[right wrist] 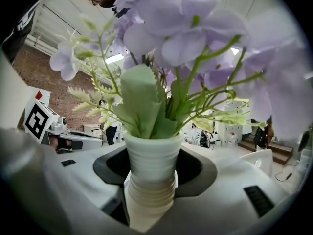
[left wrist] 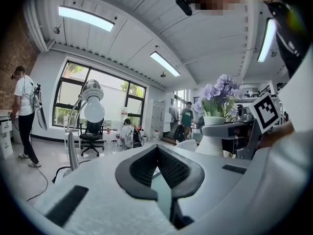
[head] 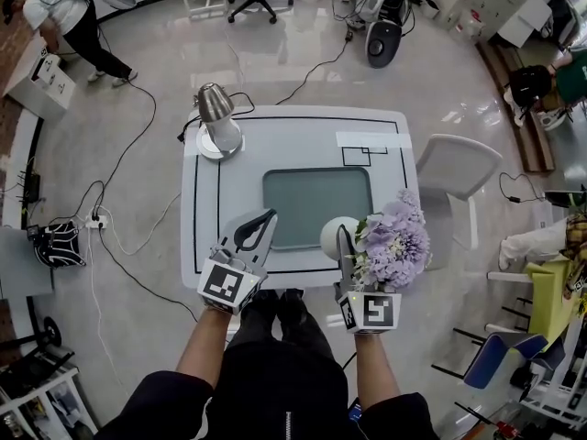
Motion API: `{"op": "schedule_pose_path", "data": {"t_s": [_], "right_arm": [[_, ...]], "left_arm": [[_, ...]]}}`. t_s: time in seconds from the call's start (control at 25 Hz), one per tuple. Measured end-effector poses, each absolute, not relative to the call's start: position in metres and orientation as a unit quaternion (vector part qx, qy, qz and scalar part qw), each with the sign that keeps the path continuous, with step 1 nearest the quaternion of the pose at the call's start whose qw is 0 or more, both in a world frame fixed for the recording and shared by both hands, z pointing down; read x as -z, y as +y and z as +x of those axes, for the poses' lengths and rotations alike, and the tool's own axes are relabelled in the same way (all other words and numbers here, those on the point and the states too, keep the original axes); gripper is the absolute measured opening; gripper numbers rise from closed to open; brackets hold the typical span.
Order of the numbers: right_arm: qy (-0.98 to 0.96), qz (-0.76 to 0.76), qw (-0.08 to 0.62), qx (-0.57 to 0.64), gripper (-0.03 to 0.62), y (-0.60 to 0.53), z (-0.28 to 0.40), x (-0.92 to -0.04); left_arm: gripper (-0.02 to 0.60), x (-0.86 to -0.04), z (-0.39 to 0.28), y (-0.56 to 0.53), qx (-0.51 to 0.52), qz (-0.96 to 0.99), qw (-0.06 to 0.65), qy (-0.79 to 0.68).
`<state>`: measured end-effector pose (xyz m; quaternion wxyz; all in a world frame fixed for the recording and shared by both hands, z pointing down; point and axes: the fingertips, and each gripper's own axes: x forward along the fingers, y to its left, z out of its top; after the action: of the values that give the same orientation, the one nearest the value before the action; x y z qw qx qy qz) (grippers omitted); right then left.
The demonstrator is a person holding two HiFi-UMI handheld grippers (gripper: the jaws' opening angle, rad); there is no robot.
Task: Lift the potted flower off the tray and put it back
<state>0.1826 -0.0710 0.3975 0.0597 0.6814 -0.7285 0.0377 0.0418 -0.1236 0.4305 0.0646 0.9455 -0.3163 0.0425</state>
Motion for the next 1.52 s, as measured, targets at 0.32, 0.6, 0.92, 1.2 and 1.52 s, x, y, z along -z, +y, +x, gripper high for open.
{"op": "schedule_pose_path", "data": {"t_s": [0.32, 0.6, 0.92, 1.2, 1.52], "right_arm": [[-0.738, 0.669, 0.078, -0.041, 0.239, -0.091, 0.183, -0.430], [-0.756, 0.645, 0.097, -0.056, 0.239, -0.122, 0.162, -0.454], [-0.778, 0.618, 0.099, -0.049, 0.239, -0.165, 0.132, -0.493], [-0.782, 0.607, 0.128, -0.048, 0.239, -0.195, 0.132, -0.526], [-0.778, 0.616, 0.109, -0.063, 0.239, -0.200, 0.144, -0.547]], "left_arm": [[0.005, -0.440, 0.039, -0.124, -0.051, 0.942, 0.069, -0.323], [0.005, -0.448, 0.019, -0.132, -0.069, 0.931, 0.087, -0.347], [0.005, -0.466, -0.003, -0.142, -0.081, 0.920, 0.103, -0.369], [0.005, -0.479, -0.020, -0.148, -0.088, 0.911, 0.118, -0.386], [0.005, -0.492, -0.030, -0.156, -0.097, 0.906, 0.121, -0.394]]}}
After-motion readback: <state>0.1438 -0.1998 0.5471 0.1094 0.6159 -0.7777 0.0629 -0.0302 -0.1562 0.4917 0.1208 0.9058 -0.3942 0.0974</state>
